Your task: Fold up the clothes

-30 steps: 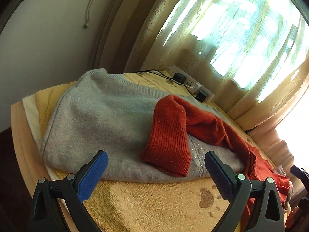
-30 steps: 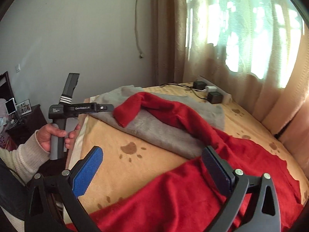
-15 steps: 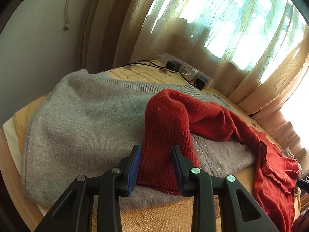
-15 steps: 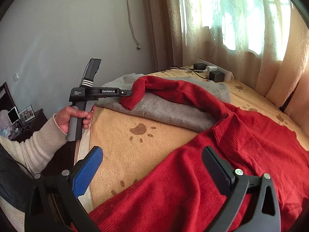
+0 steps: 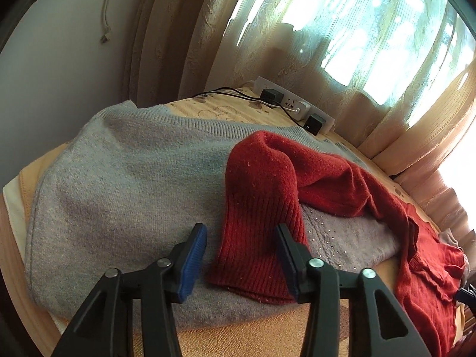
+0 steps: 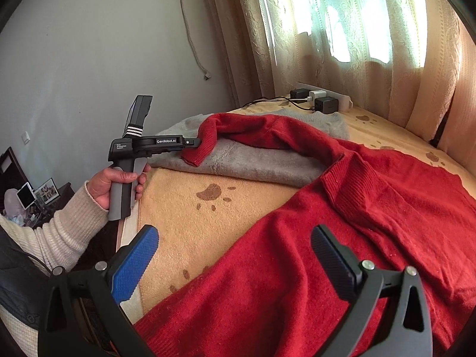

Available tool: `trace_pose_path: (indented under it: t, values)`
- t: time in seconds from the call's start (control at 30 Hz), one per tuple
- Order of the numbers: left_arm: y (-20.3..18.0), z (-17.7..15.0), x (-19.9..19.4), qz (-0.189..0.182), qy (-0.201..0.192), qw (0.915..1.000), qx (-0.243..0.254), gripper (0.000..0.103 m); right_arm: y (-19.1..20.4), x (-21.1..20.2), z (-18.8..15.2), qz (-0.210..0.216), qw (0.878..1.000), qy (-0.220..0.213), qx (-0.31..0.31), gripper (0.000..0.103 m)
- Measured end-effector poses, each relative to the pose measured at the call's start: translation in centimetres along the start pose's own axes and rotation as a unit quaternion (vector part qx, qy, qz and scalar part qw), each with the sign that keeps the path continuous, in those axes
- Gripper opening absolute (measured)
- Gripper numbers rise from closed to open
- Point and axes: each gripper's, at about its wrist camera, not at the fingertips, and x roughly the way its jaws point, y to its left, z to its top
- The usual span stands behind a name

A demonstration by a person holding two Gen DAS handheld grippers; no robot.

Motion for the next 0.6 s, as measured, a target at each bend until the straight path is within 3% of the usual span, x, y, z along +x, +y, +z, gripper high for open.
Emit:
trace_pose_path:
  t: [0.1,0.23,0.37,0.4,0.43,0.5,0.6]
  values:
    - [-0.6,-0.1,0.3,-0.009,0.004,0.9999,0.011,0.075,-0.3,-0.1,-0.3,0.003,1.000,-0.001,0.007,0.103]
    - [-1.8,-0.3,0.5,0.012,0.010,0.9991,0.039,0.075,-0.8,-0.2,-0.6,0.008,1.000,-0.003,0.018,0.103]
    - [-1.8,-0.4,0.1,0.015,0.011,0.9992,0.037,0.073,-1.5,-0.5,-0.9,0.005,0.999,-0.008,0.033,0.103]
    - [-1.7,-0.4,0.0,0.012,0.010,0.9993,0.034,0.061,-1.7,-0.6,-1.0,0.005,0.999,-0.011,0.038,0.103]
    - [-1.6,-0.3,-0.2,0.009,0.010,0.9995,0.028,0.040,-1.9,-0.7,-1.1,0.005,0.999,-0.014,0.042,0.103]
    - [-1.2,-0.2,-0.7,-0.009,0.008,0.9999,0.009,0.015,-2.4,-0.9,-1.3,0.005,0.998,-0.021,0.051,0.103]
    - [-1.1,-0.1,-1.5,-0.034,0.005,0.9994,-0.007,0.014,-3.0,-1.1,-1.6,0.000,0.997,-0.031,0.065,0.103]
